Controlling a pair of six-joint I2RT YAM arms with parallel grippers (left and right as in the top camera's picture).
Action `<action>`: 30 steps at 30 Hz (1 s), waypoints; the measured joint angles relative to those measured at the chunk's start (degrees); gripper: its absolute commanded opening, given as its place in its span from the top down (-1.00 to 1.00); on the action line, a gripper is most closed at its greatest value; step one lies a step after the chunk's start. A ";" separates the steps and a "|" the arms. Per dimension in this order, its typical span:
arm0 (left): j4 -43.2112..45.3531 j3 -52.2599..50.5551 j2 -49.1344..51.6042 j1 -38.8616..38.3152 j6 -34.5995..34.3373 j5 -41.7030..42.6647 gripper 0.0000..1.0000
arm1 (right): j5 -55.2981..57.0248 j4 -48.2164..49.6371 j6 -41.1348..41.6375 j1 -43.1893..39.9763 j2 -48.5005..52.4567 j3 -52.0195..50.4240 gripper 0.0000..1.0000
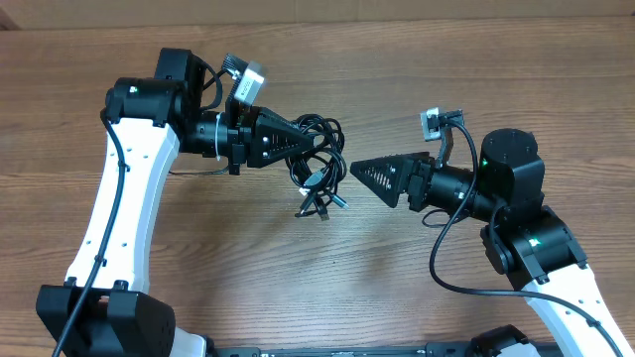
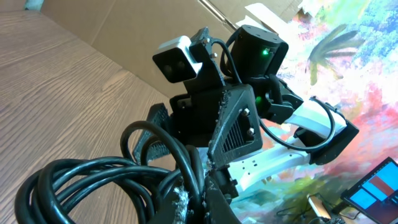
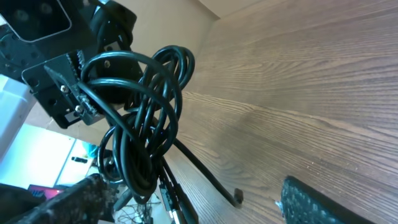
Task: Untangle cables
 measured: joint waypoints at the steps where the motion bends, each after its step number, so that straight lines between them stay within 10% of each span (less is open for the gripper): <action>1: 0.00 0.00 0.00 -0.07 0.00 0.00 0.91 | -0.02 0.02 0.09 0.00 0.00 0.00 -0.69; 8: -0.66 0.00 0.00 -2.27 -0.07 0.17 0.92 | 1.57 -1.07 0.15 0.00 0.02 0.02 -0.32; 30: -0.42 0.00 0.00 -6.14 2.47 0.39 0.92 | 3.65 -1.22 2.08 0.00 1.44 0.07 -0.40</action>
